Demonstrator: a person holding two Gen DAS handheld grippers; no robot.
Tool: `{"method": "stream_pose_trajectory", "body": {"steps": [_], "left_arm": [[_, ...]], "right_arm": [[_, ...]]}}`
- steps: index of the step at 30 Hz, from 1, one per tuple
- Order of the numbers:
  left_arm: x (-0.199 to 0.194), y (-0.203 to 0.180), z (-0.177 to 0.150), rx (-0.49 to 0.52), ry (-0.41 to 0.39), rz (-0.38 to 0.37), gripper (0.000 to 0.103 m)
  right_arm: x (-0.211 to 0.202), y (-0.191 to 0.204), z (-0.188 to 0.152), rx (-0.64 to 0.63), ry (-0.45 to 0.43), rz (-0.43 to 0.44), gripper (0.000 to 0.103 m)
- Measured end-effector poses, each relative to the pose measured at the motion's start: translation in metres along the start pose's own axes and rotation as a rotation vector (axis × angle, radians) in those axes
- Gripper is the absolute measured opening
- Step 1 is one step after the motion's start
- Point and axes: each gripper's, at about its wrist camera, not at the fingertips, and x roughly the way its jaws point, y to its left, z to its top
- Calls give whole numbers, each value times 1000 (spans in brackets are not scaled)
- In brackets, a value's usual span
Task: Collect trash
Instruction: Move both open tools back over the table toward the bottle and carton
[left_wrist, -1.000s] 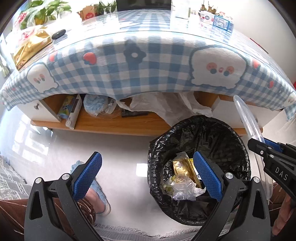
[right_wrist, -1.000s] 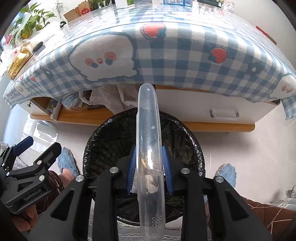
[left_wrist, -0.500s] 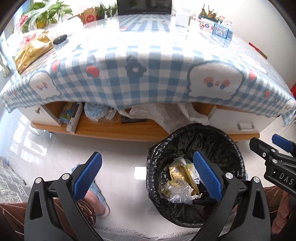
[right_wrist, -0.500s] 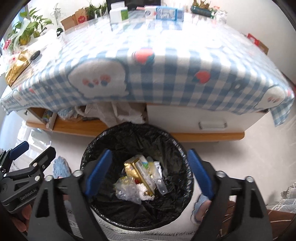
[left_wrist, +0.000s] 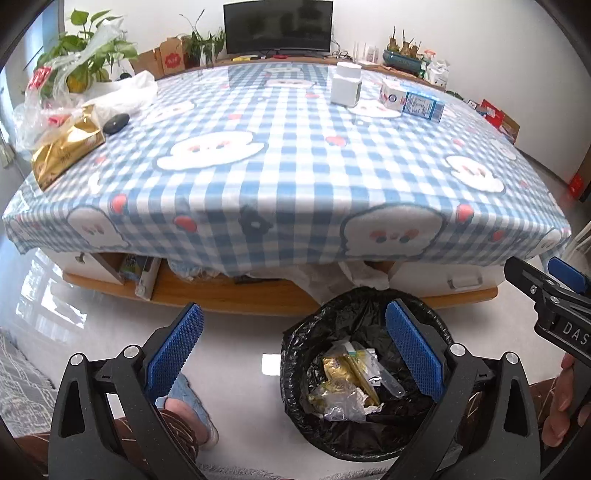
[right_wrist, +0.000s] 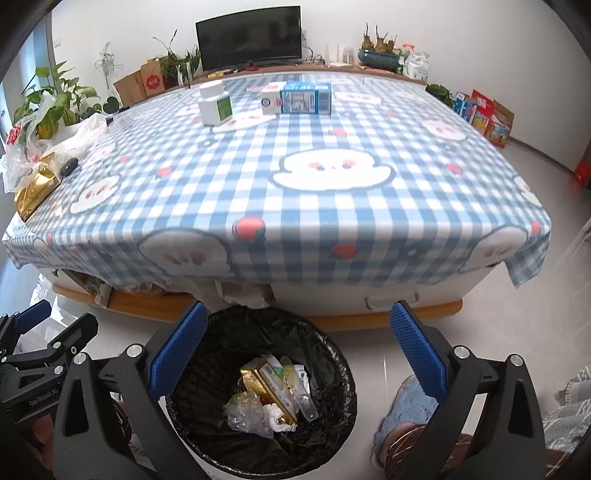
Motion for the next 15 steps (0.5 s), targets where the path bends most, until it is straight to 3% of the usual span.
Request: {"method": "stream_pose_trajectory", "body": {"steps": [8,15], "left_arm": [[-3,-7,35,-3,-15,-14,97],[12,-11,67,-5,-21,2,97]], "right_arm": [[-13,-11,33,-4,-73,-7,95],[-1,-18,67,-12,-93,-16,95]]}}
